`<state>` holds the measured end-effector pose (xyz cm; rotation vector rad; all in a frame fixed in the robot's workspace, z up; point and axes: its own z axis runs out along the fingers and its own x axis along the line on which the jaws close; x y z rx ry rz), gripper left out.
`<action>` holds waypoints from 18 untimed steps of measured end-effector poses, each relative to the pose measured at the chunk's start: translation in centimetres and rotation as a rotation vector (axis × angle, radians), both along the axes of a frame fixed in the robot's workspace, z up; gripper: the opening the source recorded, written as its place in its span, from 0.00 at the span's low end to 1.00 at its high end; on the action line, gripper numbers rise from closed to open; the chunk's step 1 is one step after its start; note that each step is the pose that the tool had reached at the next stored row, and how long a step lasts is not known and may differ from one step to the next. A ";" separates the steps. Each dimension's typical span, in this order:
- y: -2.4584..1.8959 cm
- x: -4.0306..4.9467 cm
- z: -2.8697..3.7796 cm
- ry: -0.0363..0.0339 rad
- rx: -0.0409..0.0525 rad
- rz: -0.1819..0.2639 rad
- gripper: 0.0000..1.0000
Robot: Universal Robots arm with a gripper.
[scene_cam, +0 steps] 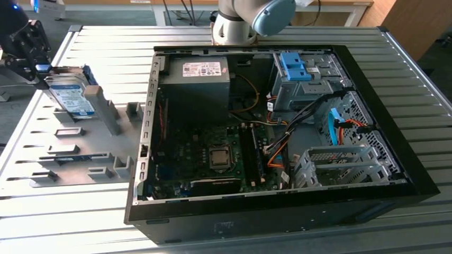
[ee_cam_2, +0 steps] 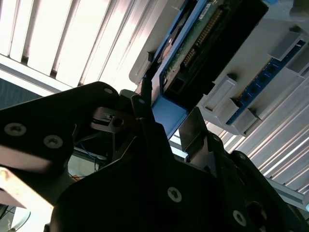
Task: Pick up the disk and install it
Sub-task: 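Pick up the disk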
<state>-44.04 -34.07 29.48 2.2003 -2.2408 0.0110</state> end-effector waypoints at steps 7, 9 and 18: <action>0.22 -0.02 -0.20 0.0002 -0.0012 0.000 0.49; 0.23 -0.02 -0.23 0.0002 -0.0016 -0.001 0.49; 0.23 -0.02 -0.37 0.0001 -0.0111 -0.002 0.41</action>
